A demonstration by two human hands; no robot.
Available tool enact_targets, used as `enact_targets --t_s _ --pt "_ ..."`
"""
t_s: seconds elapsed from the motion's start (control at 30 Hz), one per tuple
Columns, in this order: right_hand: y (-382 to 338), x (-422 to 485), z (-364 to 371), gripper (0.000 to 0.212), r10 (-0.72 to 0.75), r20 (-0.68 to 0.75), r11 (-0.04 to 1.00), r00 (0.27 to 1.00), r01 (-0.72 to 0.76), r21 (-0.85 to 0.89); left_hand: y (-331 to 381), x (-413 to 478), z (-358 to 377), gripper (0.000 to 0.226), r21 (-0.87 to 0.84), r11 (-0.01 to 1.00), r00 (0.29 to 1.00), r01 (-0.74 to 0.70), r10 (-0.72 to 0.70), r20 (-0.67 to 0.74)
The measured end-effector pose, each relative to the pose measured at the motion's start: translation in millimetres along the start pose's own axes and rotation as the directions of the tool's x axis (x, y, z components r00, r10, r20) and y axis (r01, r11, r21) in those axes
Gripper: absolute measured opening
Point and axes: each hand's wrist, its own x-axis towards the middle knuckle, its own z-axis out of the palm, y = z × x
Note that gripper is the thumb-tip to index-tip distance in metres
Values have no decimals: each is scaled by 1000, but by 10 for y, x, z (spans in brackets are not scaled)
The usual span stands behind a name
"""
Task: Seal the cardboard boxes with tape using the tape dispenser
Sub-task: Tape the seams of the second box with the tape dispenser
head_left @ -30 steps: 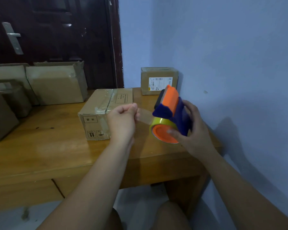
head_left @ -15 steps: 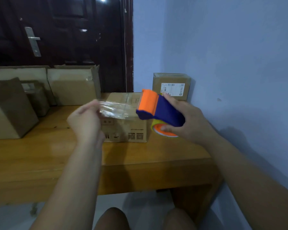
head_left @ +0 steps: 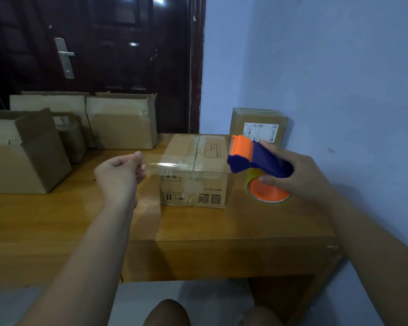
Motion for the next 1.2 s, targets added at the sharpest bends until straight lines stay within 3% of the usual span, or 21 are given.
enact_targets --t_s 0.43,0.73,1.0,1.1,1.2 --pt "248 112 21 72 89 99 996 991 -90 8 -149 166 54 8 60 985 984 163 -167 67" --pt "508 72 290 68 145 133 985 980 -156 75 -262 236 55 9 -12 916 899 400 -390 198" --pt "532 69 364 64 162 157 976 974 -182 122 -349 222 121 9 114 930 908 349 -365 205" --pt "504 83 373 64 173 166 974 971 -194 118 -352 204 145 16 151 867 844 474 -497 201" --pt "475 78 371 65 175 159 974 972 -194 115 -350 175 154 17 40 779 746 626 -612 261"
